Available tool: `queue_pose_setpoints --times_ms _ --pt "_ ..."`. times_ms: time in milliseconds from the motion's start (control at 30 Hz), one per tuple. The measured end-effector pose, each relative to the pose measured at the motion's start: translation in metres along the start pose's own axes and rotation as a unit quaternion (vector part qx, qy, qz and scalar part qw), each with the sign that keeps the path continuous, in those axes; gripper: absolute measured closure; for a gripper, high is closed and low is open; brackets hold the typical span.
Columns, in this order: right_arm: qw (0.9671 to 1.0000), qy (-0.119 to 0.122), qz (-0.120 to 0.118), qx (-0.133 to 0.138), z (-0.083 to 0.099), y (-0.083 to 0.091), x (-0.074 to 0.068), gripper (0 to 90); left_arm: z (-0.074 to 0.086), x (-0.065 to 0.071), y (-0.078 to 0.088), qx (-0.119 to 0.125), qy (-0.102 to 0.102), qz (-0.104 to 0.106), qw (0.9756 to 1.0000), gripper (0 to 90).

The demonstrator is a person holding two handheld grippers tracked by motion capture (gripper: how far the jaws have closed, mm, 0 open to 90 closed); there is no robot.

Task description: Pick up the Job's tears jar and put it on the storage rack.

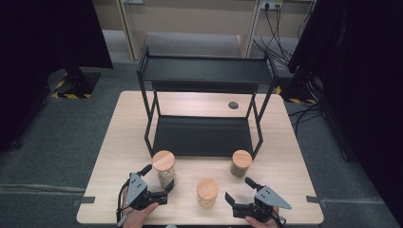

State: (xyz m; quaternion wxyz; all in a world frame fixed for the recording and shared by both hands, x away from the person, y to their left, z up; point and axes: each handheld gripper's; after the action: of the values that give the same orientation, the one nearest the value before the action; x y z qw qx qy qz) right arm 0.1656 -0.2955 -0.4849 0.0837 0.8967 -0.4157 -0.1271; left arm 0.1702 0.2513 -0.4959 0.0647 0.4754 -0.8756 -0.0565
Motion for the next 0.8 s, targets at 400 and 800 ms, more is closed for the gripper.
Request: queue_pose_setpoints --times_ms 400,800 --pt "1.0 -0.001 -0.001 0.0 0.0 -0.001 0.0 2.5 -0.008 -0.001 -0.013 -0.005 -0.005 0.004 1.0 2.4" --pt "1.0 -0.003 -0.004 -0.002 0.0 -0.001 0.001 2.8 -0.008 -0.004 -0.023 -0.008 -0.013 0.006 0.9999 19.8"
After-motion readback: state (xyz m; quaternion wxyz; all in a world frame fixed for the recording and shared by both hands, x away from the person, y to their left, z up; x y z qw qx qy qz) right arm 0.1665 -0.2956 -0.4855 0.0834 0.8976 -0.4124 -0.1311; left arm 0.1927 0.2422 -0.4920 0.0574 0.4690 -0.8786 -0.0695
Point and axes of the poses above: each handheld gripper's, and its own axes: y roughly backward along the jaws, z roughly out of its underside, x roughly to its right, and after that the axes turned 1 degree about -x, right-handed
